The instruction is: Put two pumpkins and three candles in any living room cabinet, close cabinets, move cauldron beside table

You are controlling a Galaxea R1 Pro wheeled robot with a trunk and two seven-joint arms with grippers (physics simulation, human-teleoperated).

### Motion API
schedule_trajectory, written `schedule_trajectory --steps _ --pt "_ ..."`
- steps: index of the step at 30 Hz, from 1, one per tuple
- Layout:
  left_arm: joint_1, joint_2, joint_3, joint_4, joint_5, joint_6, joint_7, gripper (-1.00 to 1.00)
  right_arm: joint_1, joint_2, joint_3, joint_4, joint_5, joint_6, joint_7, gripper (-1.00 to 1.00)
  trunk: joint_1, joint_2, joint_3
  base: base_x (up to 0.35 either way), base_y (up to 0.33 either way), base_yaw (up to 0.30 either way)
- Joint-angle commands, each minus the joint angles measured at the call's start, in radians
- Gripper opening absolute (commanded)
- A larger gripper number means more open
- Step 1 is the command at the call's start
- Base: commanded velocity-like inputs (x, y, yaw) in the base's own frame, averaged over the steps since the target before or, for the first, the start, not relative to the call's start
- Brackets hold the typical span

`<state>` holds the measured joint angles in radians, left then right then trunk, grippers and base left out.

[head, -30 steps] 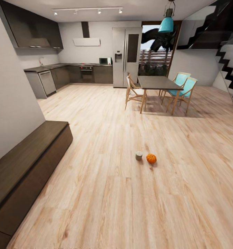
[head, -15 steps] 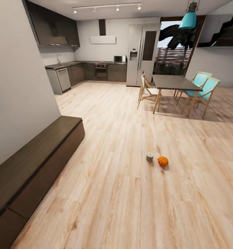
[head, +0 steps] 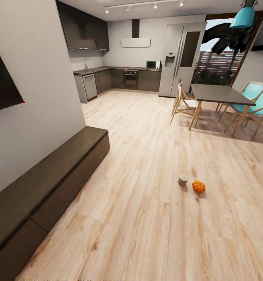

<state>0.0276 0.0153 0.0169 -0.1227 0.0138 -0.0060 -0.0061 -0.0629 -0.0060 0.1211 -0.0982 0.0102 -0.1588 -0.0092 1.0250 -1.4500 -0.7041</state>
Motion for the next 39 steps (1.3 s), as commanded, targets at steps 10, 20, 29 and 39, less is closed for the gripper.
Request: schedule_trajectory --steps 10,20,29,39 --pt "0.0 0.0 0.0 0.0 0.0 0.0 0.0 1.0 0.0 -0.002 0.0 0.0 0.002 -0.003 0.008 1.0 0.0 0.0 -0.003 0.0 0.0 0.16" --pt "0.0 0.0 0.0 0.0 0.0 0.0 0.0 1.0 0.0 -0.002 0.0 0.0 0.002 -0.004 0.007 1.0 0.0 0.0 -0.009 0.0 0.0 0.268" --pt "0.0 0.0 -0.003 0.0 -0.002 0.0 -0.001 1.0 0.0 0.001 0.0 0.0 0.002 -0.004 0.007 1.0 0.0 0.0 -0.015 0.0 0.0 0.279" --pt "0.0 0.0 -0.003 0.0 -0.002 0.0 -0.002 1.0 0.0 -0.006 0.005 0.002 0.002 -0.004 0.012 1.0 0.0 0.0 -0.019 -0.161 0.0 0.232"
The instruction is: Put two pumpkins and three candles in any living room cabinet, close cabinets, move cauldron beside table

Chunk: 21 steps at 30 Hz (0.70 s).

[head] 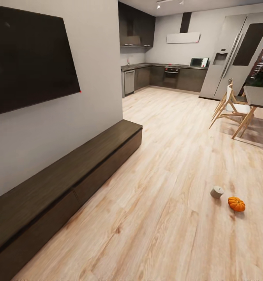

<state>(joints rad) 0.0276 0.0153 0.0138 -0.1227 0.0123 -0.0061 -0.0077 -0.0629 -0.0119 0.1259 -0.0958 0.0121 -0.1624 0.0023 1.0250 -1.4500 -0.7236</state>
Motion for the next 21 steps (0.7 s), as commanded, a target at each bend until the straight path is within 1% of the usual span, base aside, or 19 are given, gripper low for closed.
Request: schedule_trajectory --steps 1,7,11,21 --pt "0.0 0.0 0.0 0.0 0.0 0.0 0.0 1.0 0.0 -0.001 0.002 0.0 0.0 0.0 -0.001 1.0 0.0 0.0 0.0 -0.023 0.0 0.005" --pt "0.0 0.0 0.001 0.0 0.001 0.0 0.0 1.0 0.0 0.006 0.003 -0.001 0.0 0.0 -0.004 1.0 0.0 0.0 0.0 -0.006 0.0 0.026" --pt "0.0 0.0 0.002 0.0 0.001 0.0 0.0 1.0 0.0 0.006 0.004 -0.001 0.0 0.0 -0.002 1.0 0.0 0.0 -0.002 0.0 0.0 0.234" --pt "0.0 0.0 0.002 0.0 0.0 0.0 0.0 1.0 0.0 0.008 0.004 0.0 0.002 0.0 -0.002 1.0 0.0 0.0 -0.006 0.0 0.0 0.278"
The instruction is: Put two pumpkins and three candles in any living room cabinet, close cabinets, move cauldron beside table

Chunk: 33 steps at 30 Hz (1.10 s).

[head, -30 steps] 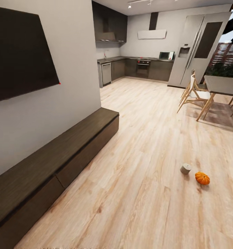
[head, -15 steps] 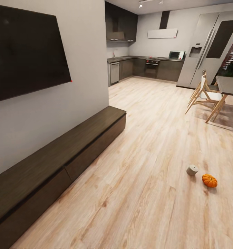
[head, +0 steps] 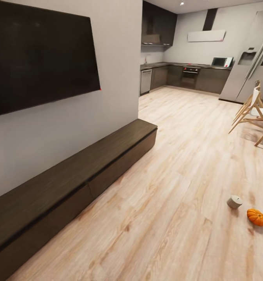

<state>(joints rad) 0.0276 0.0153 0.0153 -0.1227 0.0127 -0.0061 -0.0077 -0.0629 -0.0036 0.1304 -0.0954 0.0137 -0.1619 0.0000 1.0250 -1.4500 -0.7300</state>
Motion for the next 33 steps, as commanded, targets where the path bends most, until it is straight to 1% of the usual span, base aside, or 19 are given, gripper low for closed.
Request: schedule_trajectory --steps 1,22,24,26,28,33 --pt "0.0 0.0 0.0 0.0 0.0 0.0 0.0 1.0 0.0 -0.001 0.002 0.0 0.0 0.0 0.0 1.0 0.0 0.0 -0.001 0.0 0.0 0.281" --pt "0.0 0.0 0.002 0.0 0.001 0.001 0.0 1.0 0.0 -0.001 0.009 -0.001 0.0 0.002 0.0 1.0 0.0 0.0 -0.01 0.0 0.0 0.281" --pt "0.0 0.0 0.002 0.0 0.001 0.001 0.0 1.0 0.0 -0.001 0.02 -0.001 0.0 0.002 0.0 1.0 0.0 0.0 -0.01 0.0 0.0 0.282" --pt "0.0 0.0 0.002 0.0 0.001 0.001 0.0 1.0 0.0 -0.002 0.047 -0.001 -0.001 0.002 -0.001 1.0 0.0 0.0 -0.011 0.0 0.0 0.282" --pt "0.0 0.0 0.002 0.0 0.001 0.001 0.0 1.0 0.0 -0.002 0.066 -0.001 -0.001 0.002 -0.002 1.0 0.0 0.0 -0.012 0.0 0.0 0.282" --pt "0.0 0.0 0.002 0.0 0.001 0.001 0.0 1.0 0.0 -0.002 0.08 -0.001 -0.001 0.002 -0.003 1.0 0.0 0.0 -0.014 0.0 0.0 0.283"
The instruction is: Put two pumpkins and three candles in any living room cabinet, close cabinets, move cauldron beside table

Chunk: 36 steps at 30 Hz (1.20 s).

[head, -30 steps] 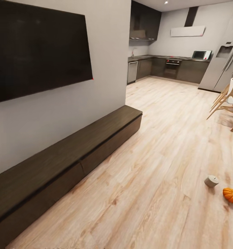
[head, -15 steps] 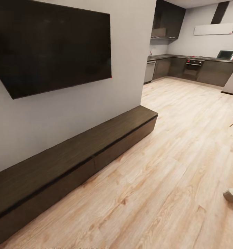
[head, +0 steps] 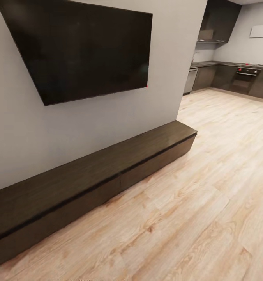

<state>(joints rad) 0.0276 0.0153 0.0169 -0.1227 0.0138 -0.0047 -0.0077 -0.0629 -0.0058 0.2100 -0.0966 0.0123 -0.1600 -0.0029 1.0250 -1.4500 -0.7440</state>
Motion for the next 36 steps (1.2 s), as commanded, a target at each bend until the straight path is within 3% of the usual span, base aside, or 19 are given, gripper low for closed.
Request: schedule_trajectory --steps 1,29,36 --pt "0.0 0.0 0.0 0.0 0.0 0.0 0.0 1.0 0.0 0.0 0.001 0.0 0.0 0.0 0.0 1.0 0.0 0.0 0.0 0.0 0.0 0.282" --pt "0.0 0.0 0.0 0.0 0.0 0.0 0.0 1.0 0.0 -0.001 0.001 -0.001 0.0 -0.002 -0.001 1.0 0.0 0.0 -0.01 0.0 0.0 0.28" --pt "0.0 0.0 0.0 0.0 0.0 0.0 0.001 1.0 0.0 -0.002 0.0 0.0 0.0 -0.044 -0.002 1.0 0.0 0.0 -0.002 0.0 0.0 0.2"
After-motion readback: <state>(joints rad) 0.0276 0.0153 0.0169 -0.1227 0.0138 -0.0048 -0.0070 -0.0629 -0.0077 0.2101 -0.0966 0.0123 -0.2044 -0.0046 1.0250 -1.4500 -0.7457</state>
